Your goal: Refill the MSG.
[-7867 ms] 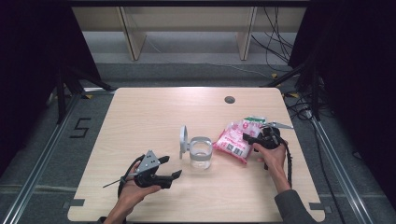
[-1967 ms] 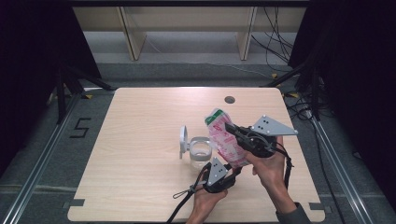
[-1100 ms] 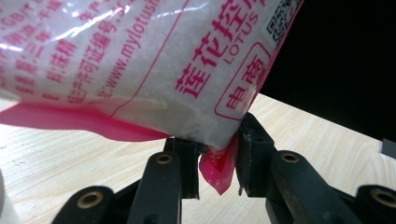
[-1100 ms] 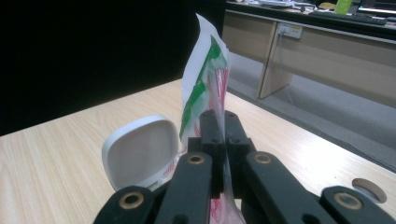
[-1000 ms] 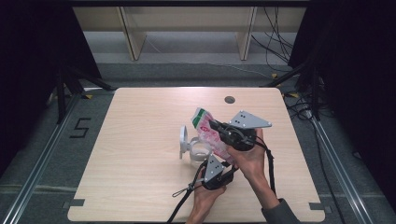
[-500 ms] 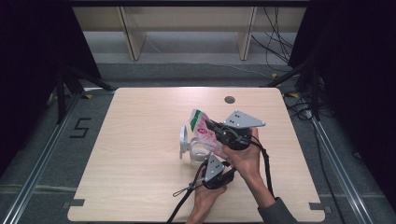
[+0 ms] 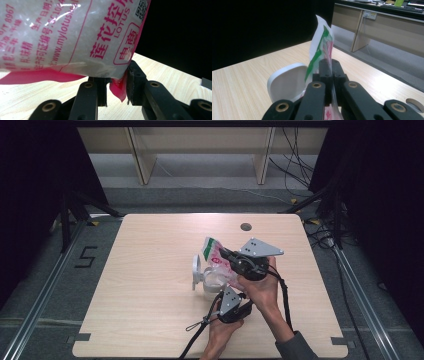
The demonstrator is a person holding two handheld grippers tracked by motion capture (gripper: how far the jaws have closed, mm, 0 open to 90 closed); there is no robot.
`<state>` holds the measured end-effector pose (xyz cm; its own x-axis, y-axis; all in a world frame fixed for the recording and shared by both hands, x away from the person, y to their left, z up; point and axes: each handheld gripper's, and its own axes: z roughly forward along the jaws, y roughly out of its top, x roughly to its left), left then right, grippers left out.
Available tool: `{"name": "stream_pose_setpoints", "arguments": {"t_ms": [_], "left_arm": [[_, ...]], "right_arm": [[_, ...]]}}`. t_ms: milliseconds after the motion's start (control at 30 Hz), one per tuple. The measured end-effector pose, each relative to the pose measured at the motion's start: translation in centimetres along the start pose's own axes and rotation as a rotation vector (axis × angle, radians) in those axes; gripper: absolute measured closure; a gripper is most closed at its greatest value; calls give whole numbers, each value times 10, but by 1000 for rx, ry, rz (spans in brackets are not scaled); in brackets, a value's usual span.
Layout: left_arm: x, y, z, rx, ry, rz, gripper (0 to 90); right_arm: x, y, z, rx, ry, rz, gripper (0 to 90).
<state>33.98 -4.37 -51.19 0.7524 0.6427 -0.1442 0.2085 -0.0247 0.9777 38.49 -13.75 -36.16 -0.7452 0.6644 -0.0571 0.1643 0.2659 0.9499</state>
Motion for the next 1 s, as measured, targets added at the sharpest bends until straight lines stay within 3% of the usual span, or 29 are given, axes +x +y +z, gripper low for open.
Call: {"name": "stream_pose_setpoints", "arguments": {"t_ms": [33,100,133,167,333,367,433,467,533,667,800,867,1000], "left_arm": [[0,0,0,6,-1,5,726],[-1,1,0,-3,-4,-5,726],[-1,1,0,-4,-2,-4,726],[-1,1,0,-5,-2,-4,726],[-3,1,0,-6,-4,1,726],[-4,1,0,-7,-2,2,727],[-4,1,0,-4,0,5,727],[-4,1,0,-6,-2,6,726],[-4,2,0,-5,1,15,727],[-4,1,0,-7,-4,10,727],[-5,2,-1,-13,-5,9,727],[-5,3,-1,-6,-1,10,727],[-4,2,1,-16,-8,8,727]], "right_arm": [[-2,0,0,-14,-12,-13,900],[0,0,0,1,3,23,900],[-1,0,-1,-4,-9,-10,900],[-1,0,0,-10,-16,-11,900],[2,0,0,1,4,26,900],[1,0,2,-12,-10,-3,900],[2,-1,2,2,-10,23,900],[0,-1,3,-8,-11,1,900],[0,0,2,-11,8,25,900],[2,-1,2,-5,-22,11,900],[3,0,3,-12,-19,27,900],[2,0,3,-22,-4,11,900],[3,-1,3,-10,-18,19,900]]}}
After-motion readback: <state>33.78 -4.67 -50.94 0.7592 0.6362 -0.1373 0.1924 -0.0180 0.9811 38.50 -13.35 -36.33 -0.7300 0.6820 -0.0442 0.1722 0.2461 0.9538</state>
